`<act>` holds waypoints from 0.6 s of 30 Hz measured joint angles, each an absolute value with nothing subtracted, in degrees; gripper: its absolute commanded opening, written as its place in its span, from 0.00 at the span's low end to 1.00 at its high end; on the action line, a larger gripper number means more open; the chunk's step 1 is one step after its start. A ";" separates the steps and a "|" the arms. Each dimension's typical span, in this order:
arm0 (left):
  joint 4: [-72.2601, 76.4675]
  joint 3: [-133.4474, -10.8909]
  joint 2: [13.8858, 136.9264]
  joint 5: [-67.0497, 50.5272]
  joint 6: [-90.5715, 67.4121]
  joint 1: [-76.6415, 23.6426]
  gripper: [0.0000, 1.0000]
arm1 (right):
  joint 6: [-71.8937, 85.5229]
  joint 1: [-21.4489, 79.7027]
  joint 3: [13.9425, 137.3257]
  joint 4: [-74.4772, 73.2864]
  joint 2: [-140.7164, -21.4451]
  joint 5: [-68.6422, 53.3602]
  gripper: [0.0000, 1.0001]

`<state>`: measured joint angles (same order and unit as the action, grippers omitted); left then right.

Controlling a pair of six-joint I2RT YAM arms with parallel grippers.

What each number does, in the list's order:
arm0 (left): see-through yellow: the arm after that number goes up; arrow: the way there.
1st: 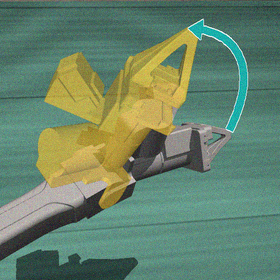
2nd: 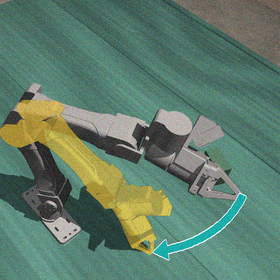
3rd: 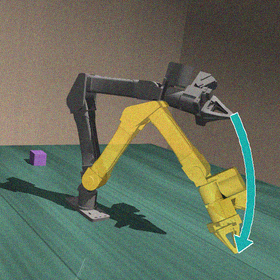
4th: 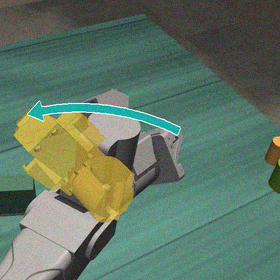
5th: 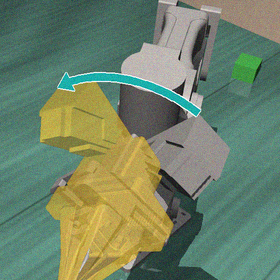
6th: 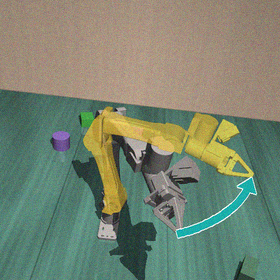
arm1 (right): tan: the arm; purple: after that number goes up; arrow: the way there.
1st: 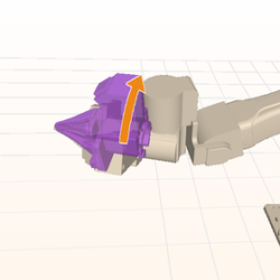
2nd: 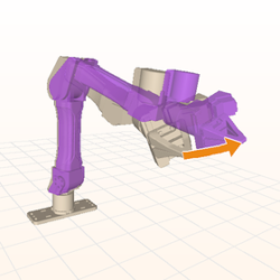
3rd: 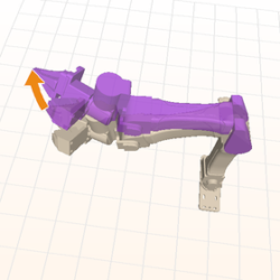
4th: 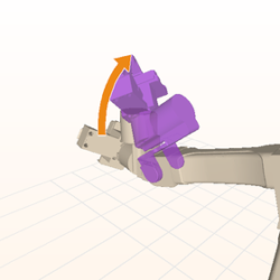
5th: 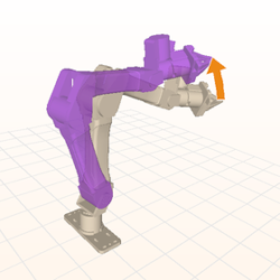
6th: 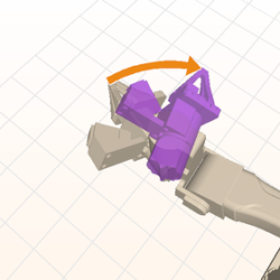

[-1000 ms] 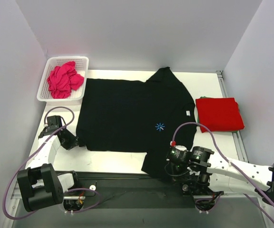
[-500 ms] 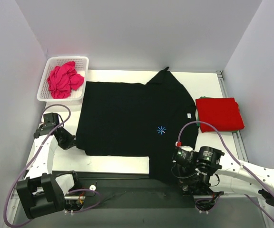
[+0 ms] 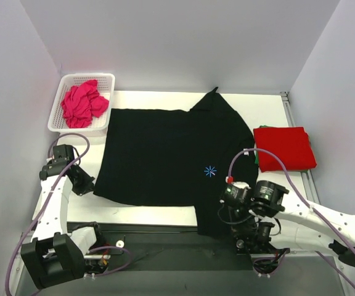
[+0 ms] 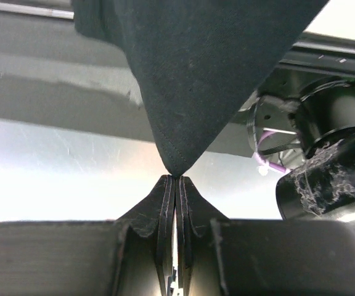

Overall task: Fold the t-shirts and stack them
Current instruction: Grap the side of the flattened tshirt closest away from the robot with both arms, then fold the flattened tshirt in 1/3 of the way

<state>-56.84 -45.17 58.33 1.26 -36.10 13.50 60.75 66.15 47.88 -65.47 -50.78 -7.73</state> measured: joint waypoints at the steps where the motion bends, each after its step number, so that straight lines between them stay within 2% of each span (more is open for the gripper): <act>1: -56.80 -45.54 58.85 1.26 -35.73 13.50 0.00 | 59.79 65.10 48.58 -65.63 -51.99 -7.55 0.00; 13: -51.81 -47.51 69.10 -2.07 -33.28 13.17 0.00 | 40.69 40.47 60.03 -65.08 -66.50 -5.98 0.00; 18: -49.43 -49.98 72.71 -3.84 -32.38 11.66 0.00 | 34.61 34.00 65.93 -63.99 -74.22 -5.96 0.00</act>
